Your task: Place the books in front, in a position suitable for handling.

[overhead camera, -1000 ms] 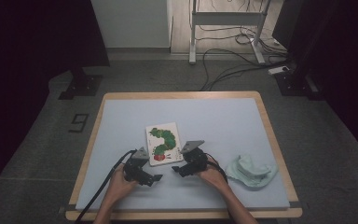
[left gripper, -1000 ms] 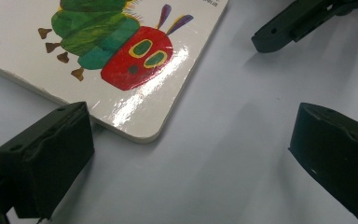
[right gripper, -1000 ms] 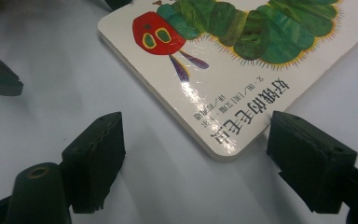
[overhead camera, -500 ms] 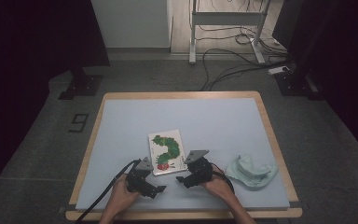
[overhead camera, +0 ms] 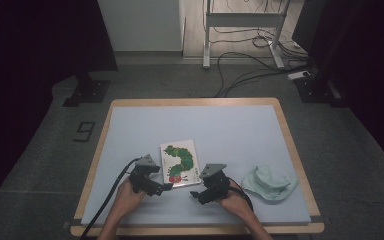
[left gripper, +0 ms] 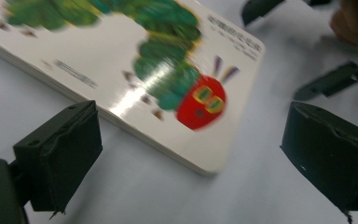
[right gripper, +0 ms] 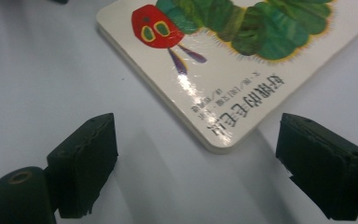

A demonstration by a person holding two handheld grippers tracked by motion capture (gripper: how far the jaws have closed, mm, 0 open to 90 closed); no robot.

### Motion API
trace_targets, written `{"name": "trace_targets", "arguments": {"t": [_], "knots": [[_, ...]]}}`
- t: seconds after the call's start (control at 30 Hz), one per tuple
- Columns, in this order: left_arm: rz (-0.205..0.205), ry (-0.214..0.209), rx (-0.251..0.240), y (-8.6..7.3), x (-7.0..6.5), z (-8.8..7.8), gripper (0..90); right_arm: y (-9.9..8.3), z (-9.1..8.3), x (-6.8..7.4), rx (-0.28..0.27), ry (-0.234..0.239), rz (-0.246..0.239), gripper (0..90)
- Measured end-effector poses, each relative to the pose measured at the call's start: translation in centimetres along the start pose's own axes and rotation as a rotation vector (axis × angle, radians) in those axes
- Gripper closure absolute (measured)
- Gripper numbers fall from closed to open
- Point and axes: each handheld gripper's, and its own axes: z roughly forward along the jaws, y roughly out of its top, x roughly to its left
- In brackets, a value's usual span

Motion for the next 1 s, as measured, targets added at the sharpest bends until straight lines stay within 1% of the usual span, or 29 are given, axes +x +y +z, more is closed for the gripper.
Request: {"name": "trace_targets", "arguments": {"t": [0.07, 0.13, 0.17, 0.23, 0.3, 0.33, 0.37, 0.43, 0.47, 0.5, 0.57, 0.6, 0.67, 0.7, 0.73, 0.77, 0.8, 0.83, 0.87, 0.9, 0.93, 0.97, 1.0], "knots": [[0.007, 0.007, 0.004, 0.5, 0.5, 0.2, 4.6, 0.0, -0.3, -0.2, -0.006, -0.005, 0.009, 9.4], [0.022, 0.024, -0.005, 1.0, 0.8, 0.3, 4.7, -0.1, -0.4, -0.4, -0.008, -0.007, 0.016, 8.5], [0.033, 0.026, -0.003, 1.3, 1.0, 0.4, 4.8, -0.1, -0.5, -0.5, -0.008, -0.010, 0.018, 7.9], [0.070, 0.049, -0.021, 2.0, 1.4, 0.6, 5.5, -0.1, -0.5, -0.6, -0.008, -0.015, 0.025, 6.2], [0.096, 0.073, -0.015, 2.7, 1.6, 0.9, 5.7, -0.1, -0.5, -0.6, -0.011, -0.012, 0.033, 5.4], [0.106, 0.075, -0.019, 3.2, 1.9, 1.1, 6.0, -0.2, -0.5, -0.6, -0.018, -0.008, 0.043, 4.9], [0.106, 0.075, -0.019, 3.2, 1.9, 1.1, 6.0, -0.2, -0.5, -0.6, -0.018, -0.008, 0.043, 4.9], [0.115, 0.078, -0.003, 3.8, 2.2, 1.3, 6.2, -0.4, -0.4, -0.5, -0.020, -0.005, 0.050, 4.3], [0.129, 0.084, 0.013, 4.2, 2.4, 1.5, 6.2, -0.4, -0.4, -0.5, -0.021, -0.008, 0.054, 4.1], [0.133, 0.084, 0.028, 4.5, 2.5, 1.6, 6.2, -0.4, -0.4, -0.5, -0.022, -0.007, 0.057, 4.0], [0.156, 0.096, 0.053, 5.2, 2.7, 2.1, 6.2, -0.4, -0.4, -0.5, -0.024, -0.010, 0.059, 3.8], [0.175, 0.100, 0.079, 5.6, 2.8, 2.4, 6.1, -0.4, -0.4, -0.5, -0.025, -0.015, 0.060, 3.8], [0.205, 0.111, 0.107, 6.1, 3.0, 2.7, 5.5, -0.4, -0.4, -0.5, -0.028, -0.018, 0.059, 3.7], [0.205, 0.112, 0.110, 6.4, 3.2, 2.9, 5.4, -0.4, -0.4, -0.5, -0.028, -0.016, 0.059, 3.7], [0.204, 0.111, 0.093, 6.6, 3.4, 2.9, 5.4, -0.4, -0.4, -0.5, -0.028, -0.018, 0.061, 3.7], [0.191, 0.106, 0.071, 6.7, 3.7, 3.0, 5.5, -0.5, -0.4, -0.5, -0.029, -0.018, 0.066, 3.7], [0.181, 0.096, 0.079, 6.9, 4.1, 3.1, 5.4, -0.5, -0.3, -0.5, -0.030, -0.018, 0.068, 3.7], [0.182, 0.101, 0.091, 7.1, 4.3, 3.3, 5.4, -0.6, -0.3, -0.5, -0.031, -0.017, 0.073, 3.7], [0.197, 0.116, 0.103, 7.3, 4.5, 3.4, 5.2, -0.7, -0.2, -0.5, -0.031, -0.019, 0.076, 3.7], [0.202, 0.126, 0.103, 7.4, 4.6, 3.6, 4.8, -0.8, -0.2, -0.5, -0.030, -0.019, 0.078, 3.7], [0.206, 0.126, 0.101, 7.6, 4.9, 3.8, 4.8, -0.8, -0.1, -0.5, -0.028, -0.019, 0.079, 3.7], [0.196, 0.120, 0.109, 7.8, 5.2, 4.0, 4.7, -0.8, -0.1, -0.5, -0.025, -0.021, 0.080, 3.7], [0.202, 0.124, 0.124, 8.0, 5.4, 4.2, 4.7, -0.8, -0.1, -0.5, -0.026, -0.023, 0.079, 3.8]]}}
